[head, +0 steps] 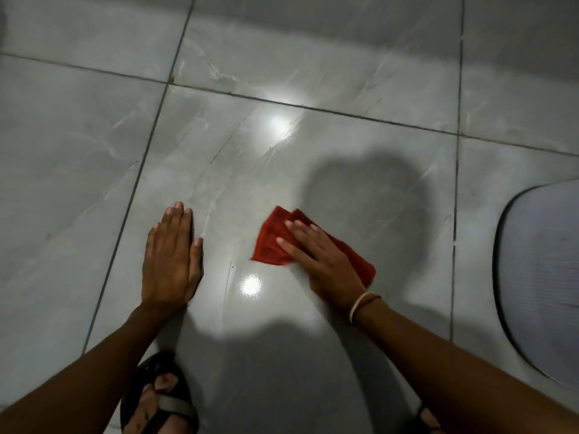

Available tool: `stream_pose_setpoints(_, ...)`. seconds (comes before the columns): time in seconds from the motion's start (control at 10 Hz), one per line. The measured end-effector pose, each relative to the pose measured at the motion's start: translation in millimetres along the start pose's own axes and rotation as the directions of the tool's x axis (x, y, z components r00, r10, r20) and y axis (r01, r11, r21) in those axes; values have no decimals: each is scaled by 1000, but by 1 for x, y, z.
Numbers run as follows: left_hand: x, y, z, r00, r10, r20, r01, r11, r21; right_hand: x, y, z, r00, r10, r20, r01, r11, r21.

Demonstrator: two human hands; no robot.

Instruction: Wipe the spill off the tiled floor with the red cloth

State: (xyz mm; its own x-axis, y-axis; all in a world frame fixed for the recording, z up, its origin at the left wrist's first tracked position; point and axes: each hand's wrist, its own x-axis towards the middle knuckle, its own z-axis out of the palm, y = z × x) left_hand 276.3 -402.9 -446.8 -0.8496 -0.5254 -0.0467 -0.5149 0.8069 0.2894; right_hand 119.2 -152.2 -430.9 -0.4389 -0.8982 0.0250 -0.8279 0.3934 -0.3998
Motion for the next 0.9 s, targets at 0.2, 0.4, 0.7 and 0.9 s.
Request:
stream_pose_setpoints(0.2,36,65,-54,986,152,68,-158,983,92,-22,26,-93,834,546,-83,-521,828,209)
stream_pose_setpoints(0.4,60,262,-151,914,401,57,-404,914,37,-52,2,-257,586,666,-461,-580,742,336)
stream_pose_setpoints(0.7,-45,544,-171,754,586,296,-545,810,-216,-212,67,-395,466,788,-402,-776,582,243)
stream_pose_setpoints(0.9,-57,556,-167,702,535,470,-554,825,-112,-246,87,-408,439,893,-95,-810,440,387)
